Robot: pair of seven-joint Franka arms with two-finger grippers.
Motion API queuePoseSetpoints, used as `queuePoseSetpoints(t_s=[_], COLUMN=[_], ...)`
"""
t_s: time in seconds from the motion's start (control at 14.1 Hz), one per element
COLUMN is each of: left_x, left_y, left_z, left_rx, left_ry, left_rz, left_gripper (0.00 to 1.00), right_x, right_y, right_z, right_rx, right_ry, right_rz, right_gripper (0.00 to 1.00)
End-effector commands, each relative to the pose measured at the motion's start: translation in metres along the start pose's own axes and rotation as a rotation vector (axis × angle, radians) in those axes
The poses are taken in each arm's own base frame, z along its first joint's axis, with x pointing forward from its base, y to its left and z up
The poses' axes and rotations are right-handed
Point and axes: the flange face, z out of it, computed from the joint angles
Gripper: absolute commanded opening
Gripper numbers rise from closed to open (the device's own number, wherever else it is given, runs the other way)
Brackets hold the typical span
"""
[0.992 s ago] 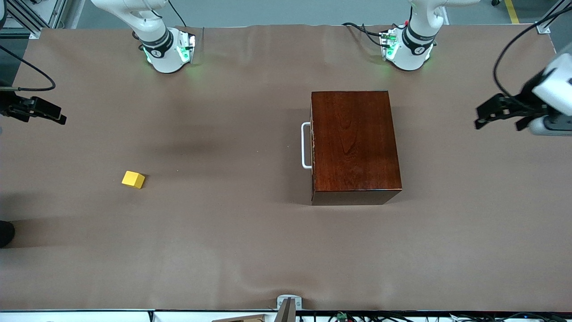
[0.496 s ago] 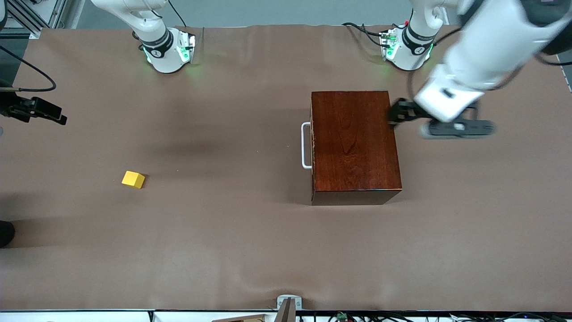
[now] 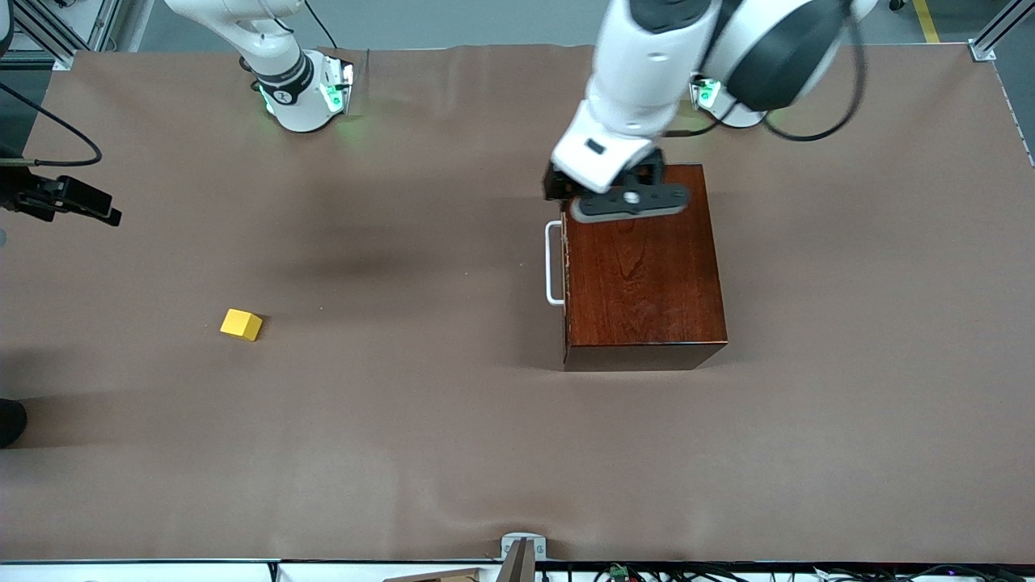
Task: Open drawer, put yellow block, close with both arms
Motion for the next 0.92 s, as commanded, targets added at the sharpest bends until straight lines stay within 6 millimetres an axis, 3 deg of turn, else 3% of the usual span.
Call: queuePoseSetpoints(t_s=[0.0, 0.21, 0.28, 0.5, 0.85], left_x=[-0.009, -0.061, -0.068, -0.067, -0.058], left_y=[0.031, 0.091, 0.104, 0.118, 0.120], left_z=[0.023, 0.065, 0.078, 0.130, 0.184], left_rx=[0.024, 0.105, 0.095, 0.110, 0.163], left_ry=[0.030, 0.135, 0.146, 0.115, 0.069], left_rz=[0.029, 0.144, 0.117, 0.121, 0.288], left_gripper=[1.00, 1.00, 1.00, 1.00, 1.00], right_x=[0.001, 0.001, 0.001, 0.001, 0.008], right_y=[0.000, 0.000, 0.000, 0.001, 0.000], right_z=[0.000, 0.000, 0.000, 0.000, 0.007], right_rx=[-0.001, -0.001, -0.001, -0.001, -0.003], right_ry=[0.003, 0.003, 0.003, 0.003, 0.000], right_rz=[0.002, 0.002, 0.002, 0.004, 0.003], right_gripper=[1.00, 1.00, 1.00, 1.00, 1.00])
